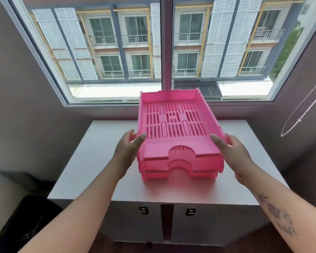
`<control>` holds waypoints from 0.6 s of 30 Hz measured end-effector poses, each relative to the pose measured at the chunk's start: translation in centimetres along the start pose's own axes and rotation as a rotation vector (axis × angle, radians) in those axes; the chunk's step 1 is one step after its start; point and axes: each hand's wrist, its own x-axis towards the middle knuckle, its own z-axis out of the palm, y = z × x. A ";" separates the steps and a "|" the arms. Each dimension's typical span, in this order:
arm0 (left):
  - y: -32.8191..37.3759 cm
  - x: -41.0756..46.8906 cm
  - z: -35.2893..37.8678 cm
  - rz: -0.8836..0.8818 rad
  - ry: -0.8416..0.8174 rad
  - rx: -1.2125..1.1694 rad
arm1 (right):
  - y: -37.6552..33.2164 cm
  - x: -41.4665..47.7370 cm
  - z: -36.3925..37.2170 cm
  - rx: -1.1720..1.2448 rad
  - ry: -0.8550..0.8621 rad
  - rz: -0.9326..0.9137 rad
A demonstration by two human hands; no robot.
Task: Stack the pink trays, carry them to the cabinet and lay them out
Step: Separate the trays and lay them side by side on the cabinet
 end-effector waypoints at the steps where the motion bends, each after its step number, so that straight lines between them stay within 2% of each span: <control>1: 0.3 0.2 0.3 0.006 -0.022 0.010 | -0.6 0.2 0.2 -0.021 0.012 -0.007; 5: 0.7 0.0 1.4 -0.014 0.035 0.105 | -1.9 0.5 1.3 -0.172 0.112 -0.047; 9: 1.5 -0.5 0.8 -0.003 0.121 0.034 | -3.2 -1.1 2.4 -0.148 0.145 -0.129; 13: 1.4 -1.7 -3.1 0.017 0.239 0.008 | -4.5 -2.8 5.3 -0.139 0.068 -0.252; 18: -0.7 -3.3 -11.3 -0.011 0.427 -0.012 | -6.0 -4.5 11.9 -0.221 -0.153 -0.367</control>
